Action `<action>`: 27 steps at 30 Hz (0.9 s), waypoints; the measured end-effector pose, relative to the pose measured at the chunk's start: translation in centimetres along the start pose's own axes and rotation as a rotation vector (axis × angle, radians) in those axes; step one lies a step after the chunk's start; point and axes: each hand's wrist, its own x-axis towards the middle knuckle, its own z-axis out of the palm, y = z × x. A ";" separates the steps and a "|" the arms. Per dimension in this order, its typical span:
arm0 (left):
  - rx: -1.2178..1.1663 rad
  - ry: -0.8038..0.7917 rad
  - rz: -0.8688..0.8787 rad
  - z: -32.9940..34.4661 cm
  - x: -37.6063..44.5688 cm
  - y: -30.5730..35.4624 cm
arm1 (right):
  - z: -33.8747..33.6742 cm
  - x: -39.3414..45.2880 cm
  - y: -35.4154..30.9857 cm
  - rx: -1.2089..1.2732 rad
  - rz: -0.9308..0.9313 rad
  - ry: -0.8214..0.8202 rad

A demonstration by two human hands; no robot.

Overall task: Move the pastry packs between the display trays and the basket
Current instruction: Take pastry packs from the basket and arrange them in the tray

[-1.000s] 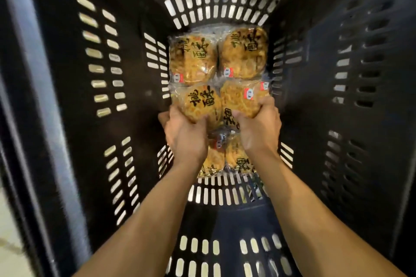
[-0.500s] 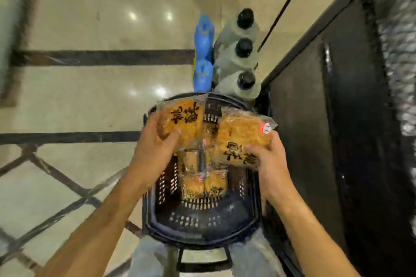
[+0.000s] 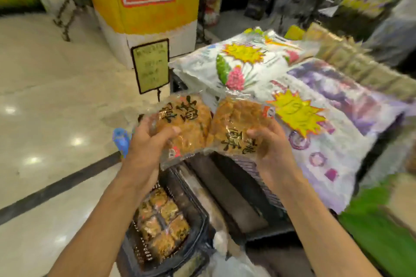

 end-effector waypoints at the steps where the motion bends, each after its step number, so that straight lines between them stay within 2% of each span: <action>1: -0.008 -0.055 -0.001 2.5 -0.8 0.5 | -1.6 -1.7 -1.5 0.037 -0.023 0.051; 7: 0.073 -0.477 0.051 20.3 -7.2 0.8 | -14.5 -11.8 -9.4 0.043 -0.177 0.387; 11: 0.222 -0.742 0.167 33.1 -11.0 -1.2 | -26.7 -17.8 -14.0 0.000 -0.268 0.653; 14: 0.345 -0.897 0.221 42.4 -13.0 -3.7 | -35.9 -22.5 -16.5 -0.128 -0.320 0.829; 16: 0.464 -0.982 0.246 47.5 -13.4 -5.4 | -41.5 -25.1 -17.2 -0.280 -0.277 0.943; 21: 0.872 -1.157 0.554 55.0 -10.5 -10.7 | -50.4 -26.4 -17.8 -0.654 -0.121 0.901; 23: 1.106 -1.200 0.675 56.4 -8.7 -12.0 | -52.9 -25.1 -17.5 -0.932 -0.070 0.856; 25: 1.361 -1.227 0.769 57.4 -6.7 -13.1 | -54.5 -23.4 -17.8 -1.308 0.078 0.806; 27: 1.571 -1.262 0.869 58.6 -5.3 -14.0 | -55.4 -21.5 -17.7 -1.573 0.202 0.735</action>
